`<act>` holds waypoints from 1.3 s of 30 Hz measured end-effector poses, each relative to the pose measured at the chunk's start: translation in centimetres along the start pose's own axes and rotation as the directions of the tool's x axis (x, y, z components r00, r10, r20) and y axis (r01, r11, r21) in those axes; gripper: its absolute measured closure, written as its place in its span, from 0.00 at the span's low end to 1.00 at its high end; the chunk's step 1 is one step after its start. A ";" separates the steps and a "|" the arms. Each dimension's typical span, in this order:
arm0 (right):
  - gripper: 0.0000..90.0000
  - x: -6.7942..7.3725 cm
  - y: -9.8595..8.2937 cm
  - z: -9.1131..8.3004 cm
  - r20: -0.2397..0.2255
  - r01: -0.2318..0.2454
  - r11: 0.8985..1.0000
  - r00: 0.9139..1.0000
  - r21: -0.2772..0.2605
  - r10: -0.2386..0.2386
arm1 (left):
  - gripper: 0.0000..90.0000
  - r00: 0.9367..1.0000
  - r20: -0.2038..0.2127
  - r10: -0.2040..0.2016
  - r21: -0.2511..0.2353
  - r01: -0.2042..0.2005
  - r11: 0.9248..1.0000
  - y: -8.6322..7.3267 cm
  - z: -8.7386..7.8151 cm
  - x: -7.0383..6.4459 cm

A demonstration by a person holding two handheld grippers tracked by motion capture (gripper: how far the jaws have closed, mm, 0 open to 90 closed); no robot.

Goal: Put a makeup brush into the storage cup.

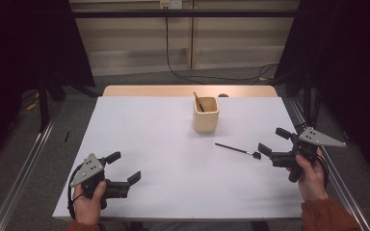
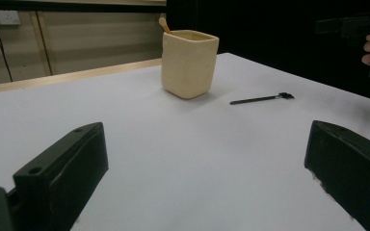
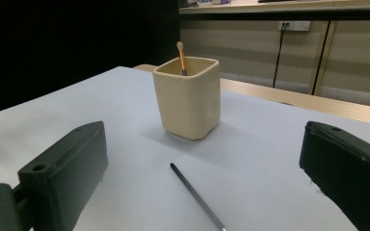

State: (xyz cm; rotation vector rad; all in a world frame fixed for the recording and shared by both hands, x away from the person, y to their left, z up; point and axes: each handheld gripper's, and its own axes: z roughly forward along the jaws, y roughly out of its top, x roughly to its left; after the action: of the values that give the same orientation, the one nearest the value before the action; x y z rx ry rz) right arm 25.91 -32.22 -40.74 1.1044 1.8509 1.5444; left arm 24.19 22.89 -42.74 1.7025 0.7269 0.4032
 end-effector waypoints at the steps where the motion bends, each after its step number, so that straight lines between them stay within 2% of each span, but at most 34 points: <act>1: 0.03 -0.1 0.1 0.2 0.001 -0.001 1.000 1.000 -0.002 0.001 | 0.02 1.000 0.000 0.000 0.001 0.000 1.000 0.0 0.0 0.0; 12: 0.03 -0.4 1.7 3.1 -0.029 0.029 1.000 0.999 0.006 -0.029 | 0.02 1.000 -0.002 -0.004 -0.003 0.004 1.000 0.0 0.0 0.0; 16: 0.03 -0.5 2.0 4.1 -0.042 0.020 1.000 0.999 0.003 -0.020 | 0.02 1.000 0.000 -0.004 0.001 0.004 1.000 0.0 0.0 0.1; 24: 0.03 -0.7 3.2 5.7 -0.048 0.039 0.999 0.998 -0.002 -0.039 | 0.02 1.000 0.001 -0.002 -0.001 0.002 1.000 -0.1 0.1 0.1; 28: 0.03 -0.8 3.9 6.4 -0.036 0.050 0.999 0.998 -0.005 -0.050 | 0.02 1.000 -0.002 -0.003 -0.001 0.003 1.000 0.0 0.0 0.1; 33: 0.03 -1.3 4.7 7.0 -0.034 0.039 0.999 0.999 -0.022 -0.040 | 0.02 1.000 0.000 -0.002 0.002 0.002 1.000 -0.1 0.1 0.1; 39: 0.03 -1.6 5.6 8.0 -0.036 0.049 0.999 0.998 -0.015 -0.050 | 0.02 1.000 0.005 -0.003 0.002 0.003 1.000 -0.1 0.2 0.1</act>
State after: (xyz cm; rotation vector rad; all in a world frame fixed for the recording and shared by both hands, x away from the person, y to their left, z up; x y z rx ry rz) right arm 34.64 -28.81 -37.53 1.0233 1.8738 1.5568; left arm 24.31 22.81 -42.84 1.7030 0.7268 0.3964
